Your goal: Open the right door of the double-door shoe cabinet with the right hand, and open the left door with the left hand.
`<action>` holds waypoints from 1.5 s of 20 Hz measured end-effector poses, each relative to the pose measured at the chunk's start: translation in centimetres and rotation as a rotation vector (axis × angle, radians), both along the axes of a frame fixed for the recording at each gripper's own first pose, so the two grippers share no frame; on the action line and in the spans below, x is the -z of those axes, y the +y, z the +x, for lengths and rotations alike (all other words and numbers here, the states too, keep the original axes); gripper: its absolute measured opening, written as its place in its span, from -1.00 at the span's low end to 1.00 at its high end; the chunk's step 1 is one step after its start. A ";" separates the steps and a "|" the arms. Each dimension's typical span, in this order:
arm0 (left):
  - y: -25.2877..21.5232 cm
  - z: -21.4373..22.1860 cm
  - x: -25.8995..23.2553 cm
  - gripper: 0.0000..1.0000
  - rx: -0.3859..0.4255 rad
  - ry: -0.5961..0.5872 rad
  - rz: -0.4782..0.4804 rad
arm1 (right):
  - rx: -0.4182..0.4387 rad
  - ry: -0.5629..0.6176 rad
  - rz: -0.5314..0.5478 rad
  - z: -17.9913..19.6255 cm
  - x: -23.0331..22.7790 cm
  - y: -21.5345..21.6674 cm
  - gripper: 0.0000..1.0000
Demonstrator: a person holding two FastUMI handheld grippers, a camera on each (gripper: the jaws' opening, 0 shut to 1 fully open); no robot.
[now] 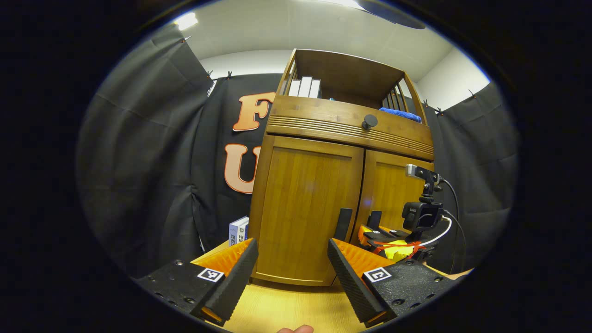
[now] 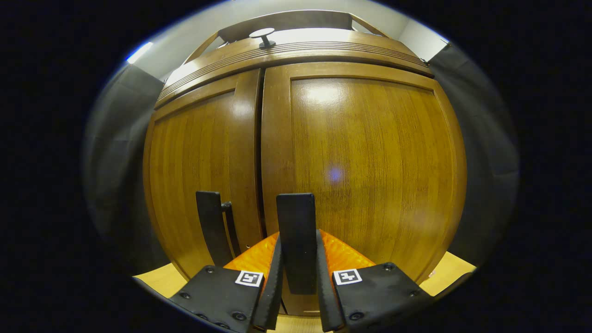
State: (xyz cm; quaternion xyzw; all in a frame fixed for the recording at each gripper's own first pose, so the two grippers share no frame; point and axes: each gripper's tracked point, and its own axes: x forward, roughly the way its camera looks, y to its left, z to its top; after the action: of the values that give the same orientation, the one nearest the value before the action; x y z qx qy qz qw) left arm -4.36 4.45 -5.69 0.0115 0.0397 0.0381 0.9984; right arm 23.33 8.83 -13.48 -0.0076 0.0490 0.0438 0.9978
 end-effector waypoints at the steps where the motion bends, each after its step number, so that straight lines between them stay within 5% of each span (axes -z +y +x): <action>1: -0.1 0.0 0.0 0.96 0.000 0.001 -0.002 | -0.012 0.012 0.014 -0.1 0.1 0.2 -0.16; 2: -0.1 0.0 0.0 0.89 0.000 0.000 -0.004 | -0.019 0.021 0.019 -0.1 0.2 0.2 -0.33; 7: -0.1 0.2 -0.2 0.89 -0.009 -0.007 -0.002 | -0.025 0.032 0.006 -0.8 -0.1 0.2 -0.53; 12: -0.6 0.7 0.5 0.89 0.006 0.008 -0.009 | -0.062 0.043 0.009 -4.4 -0.5 -0.3 -0.53; 13: -0.8 0.8 0.5 0.89 0.010 0.007 -0.012 | -0.068 0.045 0.004 -5.2 -0.6 -0.5 -0.34; 14: -0.9 1.0 0.6 0.89 0.014 0.007 -0.017 | -0.070 0.047 0.003 -6.0 -0.7 -0.7 -0.53; 30: -4.6 3.8 2.3 0.89 0.109 0.029 -0.041 | 0.046 0.048 0.017 -18.9 -2.8 -10.2 -0.46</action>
State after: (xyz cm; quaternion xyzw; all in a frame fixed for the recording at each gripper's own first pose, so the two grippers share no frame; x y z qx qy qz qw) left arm -0.53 -0.16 -7.99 -0.0063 0.0540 -0.0172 0.9984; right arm 4.47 -1.37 -10.70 0.0030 0.0728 0.0216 0.9971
